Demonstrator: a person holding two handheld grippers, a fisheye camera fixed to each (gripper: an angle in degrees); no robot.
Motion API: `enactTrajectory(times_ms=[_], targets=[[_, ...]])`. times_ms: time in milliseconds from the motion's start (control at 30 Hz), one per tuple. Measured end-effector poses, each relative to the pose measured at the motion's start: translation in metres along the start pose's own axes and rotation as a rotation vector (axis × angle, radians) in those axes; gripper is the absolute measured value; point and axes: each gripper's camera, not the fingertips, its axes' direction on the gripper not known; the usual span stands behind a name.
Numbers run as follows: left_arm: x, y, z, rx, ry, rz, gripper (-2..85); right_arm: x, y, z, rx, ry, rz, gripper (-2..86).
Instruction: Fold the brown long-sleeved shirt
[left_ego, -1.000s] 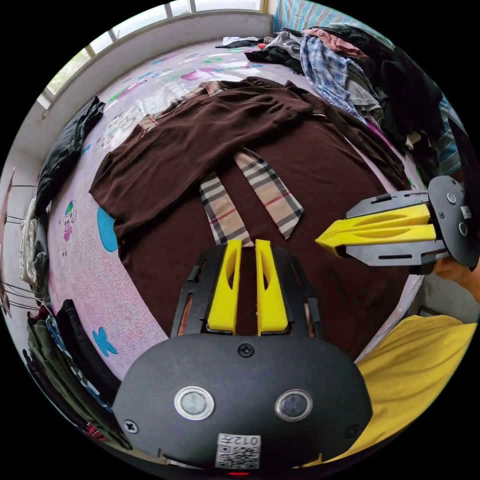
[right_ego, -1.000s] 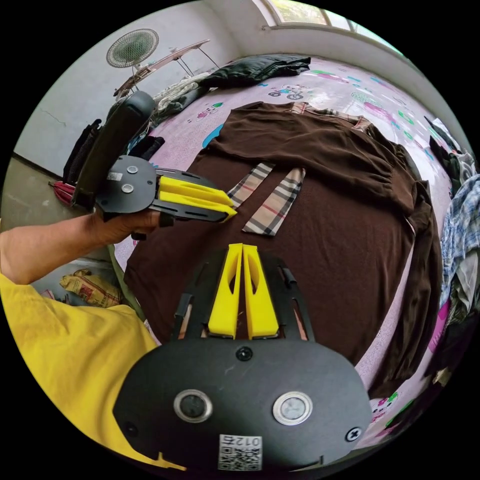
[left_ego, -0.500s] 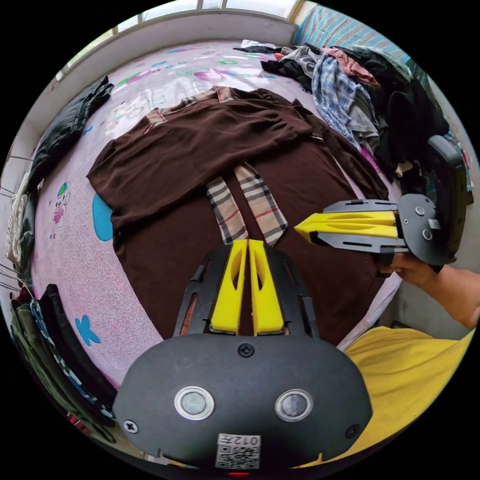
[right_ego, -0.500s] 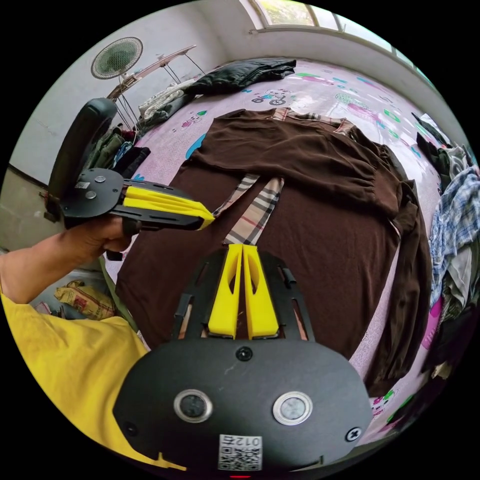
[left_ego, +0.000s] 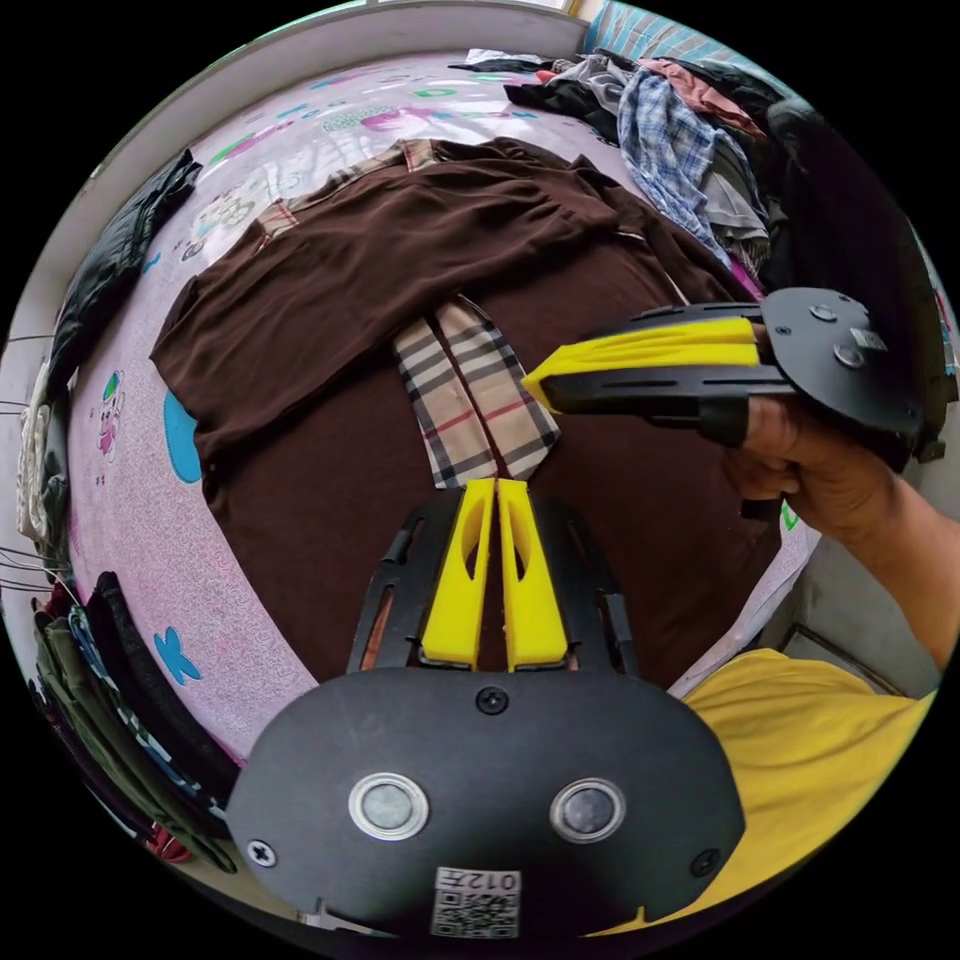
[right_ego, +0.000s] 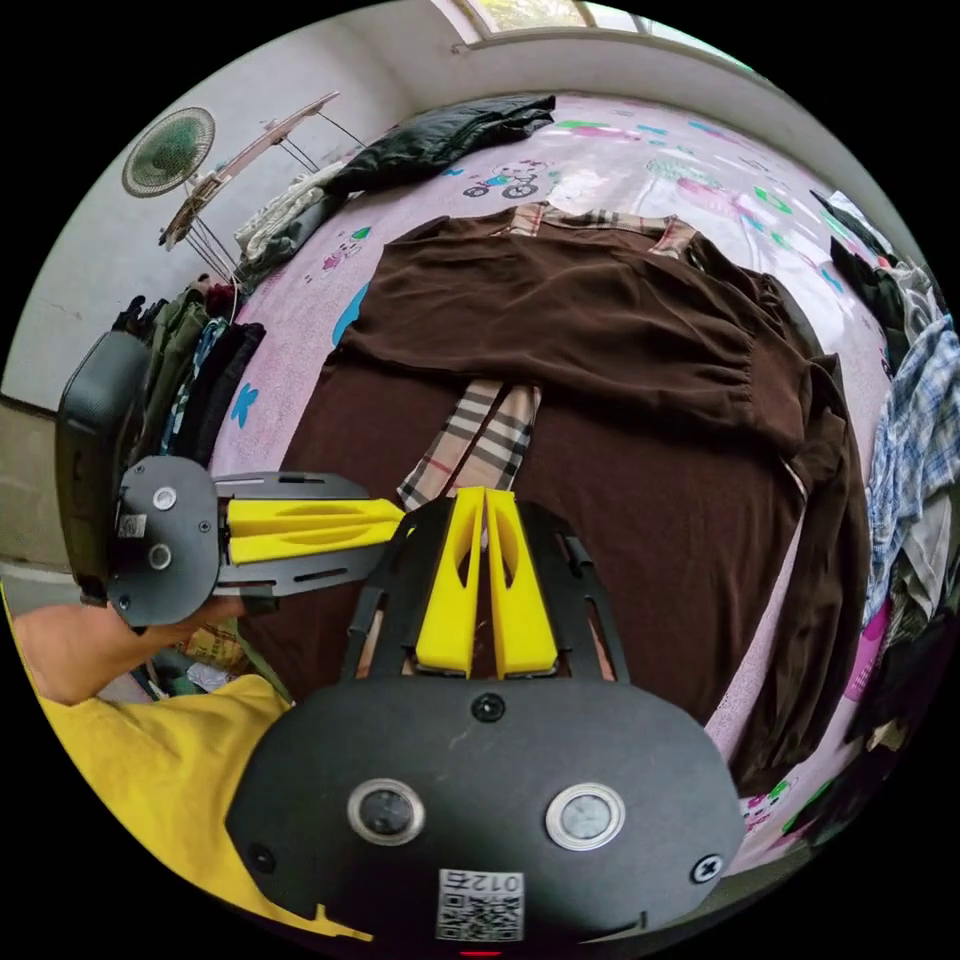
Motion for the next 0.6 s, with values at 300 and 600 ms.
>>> enactTrajectory(times_ms=[300, 600], targets=[[-0.007, -0.010, 0.006, -0.007, 0.004, 0.007, 0.0, 0.058, 0.045, 0.023, 0.012, -0.200, 0.246, 2.0], [-0.014, -0.020, 0.010, -0.020, -0.007, 0.016, 0.0, 0.076, 0.052, 0.049, 0.032, -0.324, 0.321, 1.6]])
